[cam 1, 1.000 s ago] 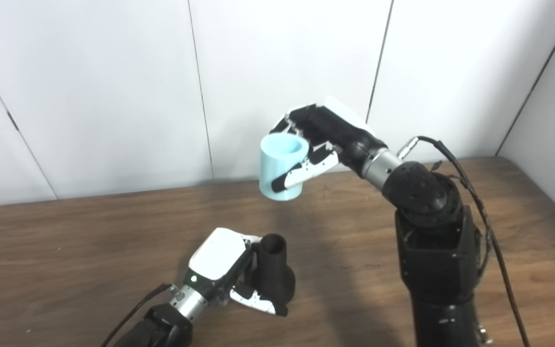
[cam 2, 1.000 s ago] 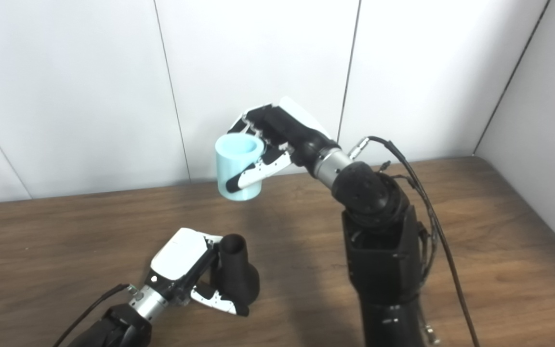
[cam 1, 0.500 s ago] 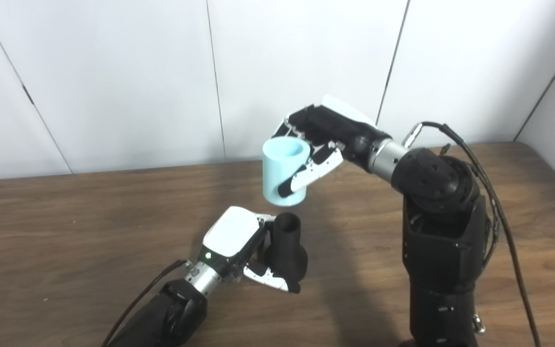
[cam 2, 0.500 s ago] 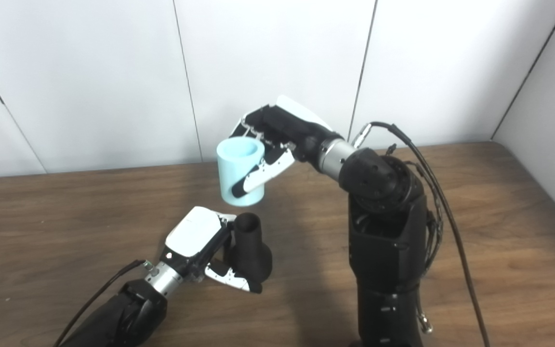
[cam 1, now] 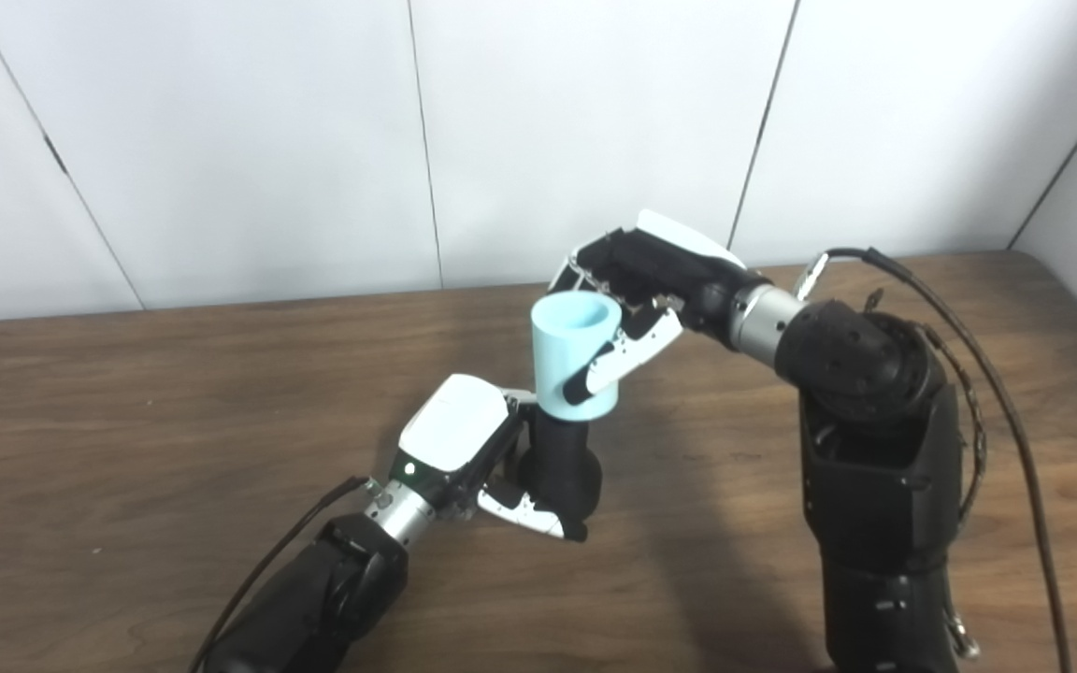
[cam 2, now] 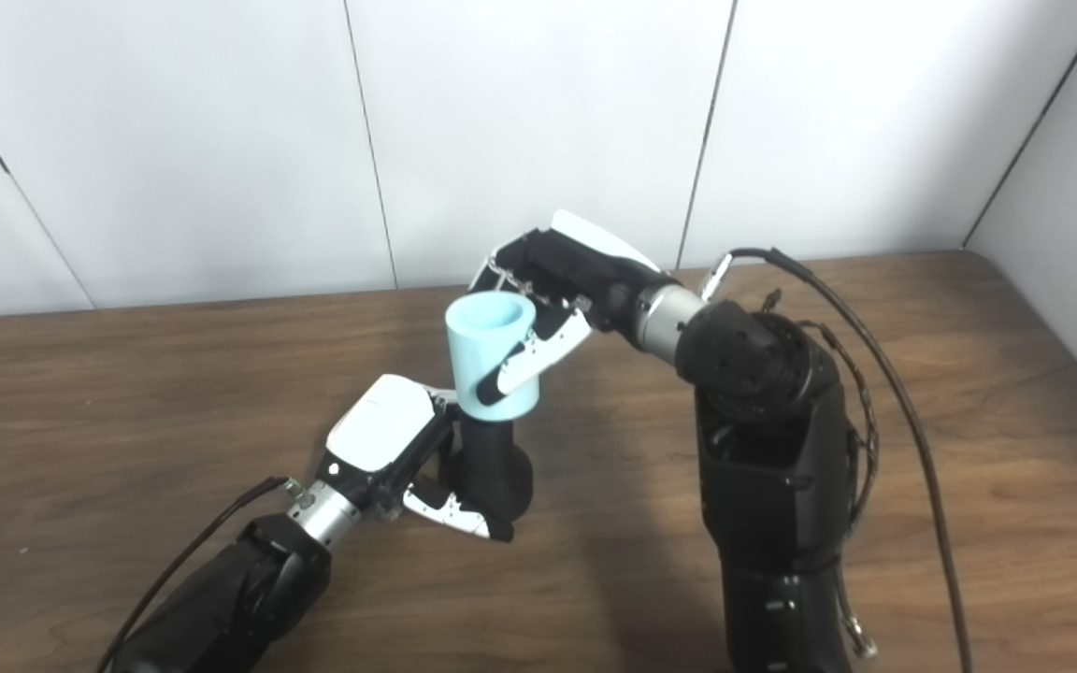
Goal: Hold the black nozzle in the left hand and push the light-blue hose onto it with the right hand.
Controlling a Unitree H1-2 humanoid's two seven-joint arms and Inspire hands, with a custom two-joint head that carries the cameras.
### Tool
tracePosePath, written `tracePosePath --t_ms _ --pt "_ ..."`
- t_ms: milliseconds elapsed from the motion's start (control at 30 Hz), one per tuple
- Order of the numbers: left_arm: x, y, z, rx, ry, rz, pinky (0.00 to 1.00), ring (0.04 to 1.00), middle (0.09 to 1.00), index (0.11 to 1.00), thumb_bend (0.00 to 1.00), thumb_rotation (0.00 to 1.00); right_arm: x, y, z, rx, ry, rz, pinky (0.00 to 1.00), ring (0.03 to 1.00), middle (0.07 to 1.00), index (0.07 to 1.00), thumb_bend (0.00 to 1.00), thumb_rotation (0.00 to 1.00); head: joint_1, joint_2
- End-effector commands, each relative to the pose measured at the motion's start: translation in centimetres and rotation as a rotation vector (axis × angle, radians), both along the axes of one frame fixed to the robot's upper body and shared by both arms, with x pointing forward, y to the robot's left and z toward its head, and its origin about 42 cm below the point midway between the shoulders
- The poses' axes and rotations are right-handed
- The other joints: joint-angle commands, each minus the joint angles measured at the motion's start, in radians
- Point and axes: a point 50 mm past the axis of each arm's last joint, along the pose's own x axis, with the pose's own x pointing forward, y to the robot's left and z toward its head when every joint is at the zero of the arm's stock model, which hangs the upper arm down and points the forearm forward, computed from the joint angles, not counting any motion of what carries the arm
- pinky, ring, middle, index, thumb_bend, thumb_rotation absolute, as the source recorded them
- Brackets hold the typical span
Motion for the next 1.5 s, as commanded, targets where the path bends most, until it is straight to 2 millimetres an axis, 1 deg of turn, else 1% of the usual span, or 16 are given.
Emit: tracePosePath --t_ms 0,100,367,600,733,867,900,967,1067,1100,1200,1267,1367,1467 --pt "-3.7 0.8 -5.6 0.117 0.159 0.025 0.21 0.298 0.471 0.481 0.53 0.00 0.3 0.2 1.2 0.013 -0.055 0.006 0.31 0.381 0.446 0.486 0.53 0.00 0.000 0.001" --pt "-3.7 0.8 -5.7 0.118 0.156 0.026 0.21 0.299 0.471 0.481 0.53 0.00 0.4 0.1 0.7 0.017 -0.034 -0.005 0.26 0.336 0.419 0.492 0.53 0.00 0.002 0.007" --pt "-3.9 0.8 -5.6 0.119 0.155 0.030 0.21 0.297 0.471 0.481 0.53 0.00 0.3 0.0 -0.4 -0.008 -0.022 -0.003 0.26 0.339 0.418 0.497 0.53 0.00 0.000 0.014" --pt "-3.9 0.6 -5.5 0.102 0.163 0.029 0.22 0.300 0.471 0.481 0.53 0.00 0.3 -0.1 -1.4 0.008 -0.039 -0.012 0.28 0.356 0.452 0.487 0.53 0.00 0.008 0.018" --pt "-3.9 0.5 -5.6 0.110 0.164 0.028 0.21 0.298 0.471 0.481 0.53 0.00 0.2 -0.1 -1.5 0.032 -0.071 -0.006 0.24 0.318 0.416 0.496 0.53 0.00 0.013 0.021" --pt "-3.8 0.5 -5.5 0.120 0.165 0.029 0.22 0.309 0.471 0.481 0.53 0.00 0.0 0.1 -1.6 0.020 -0.099 0.029 0.24 0.313 0.411 0.505 0.53 0.00 0.014 0.023" --pt "-3.8 0.5 -5.4 0.120 0.164 0.030 0.22 0.313 0.432 0.486 0.52 0.00 -0.1 0.1 -1.6 0.018 -0.110 0.043 0.24 0.312 0.410 0.506 0.53 0.00 0.015 0.026" --pt "-3.8 0.6 -5.4 0.121 0.162 0.032 0.22 0.317 0.463 0.482 0.53 0.00 -0.3 0.1 -1.7 0.016 -0.132 0.072 0.22 0.291 0.400 0.505 0.52 0.00 0.015 0.028" --pt "-3.7 0.7 -5.3 0.118 0.164 0.030 0.22 0.306 0.471 0.481 0.53 0.00 -0.6 0.1 -2.0 0.001 -0.165 0.119 0.26 0.326 0.418 0.508 0.53 0.00 0.012 0.030" --pt "-3.7 0.7 -5.3 0.117 0.166 0.030 0.22 0.306 0.471 0.481 0.53 0.00 -0.7 0.1 -2.0 -0.006 -0.173 0.133 0.28 0.351 0.435 0.506 0.53 0.00 0.012 0.030" --pt "-3.6 0.8 -5.3 0.122 0.169 0.029 0.22 0.307 0.471 0.481 0.53 0.00 -0.9 0.2 -1.6 -0.021 -0.190 0.166 0.30 0.372 0.453 0.499 0.53 0.00 0.010 0.030" --pt "-3.6 0.8 -5.3 0.120 0.169 0.028 0.22 0.308 0.471 0.482 0.53 0.00 -1.0 0.3 -1.2 -0.026 -0.204 0.188 0.30 0.373 0.458 0.497 0.53 0.00 0.009 0.031" --pt "-3.6 0.7 -5.3 0.117 0.167 0.025 0.22 0.305 0.471 0.482 0.53 0.00 -1.0 0.5 -0.8 -0.024 -0.232 0.221 0.32 0.403 0.494 0.497 0.52 0.00 0.009 0.031" --pt "-3.5 0.6 -5.3 0.121 0.170 0.026 0.22 0.305 0.471 0.482 0.53 0.00 -0.9 0.7 -0.2 -0.060 -0.288 0.257 0.30 0.398 0.499 0.508 0.52 0.00 0.009 0.032"
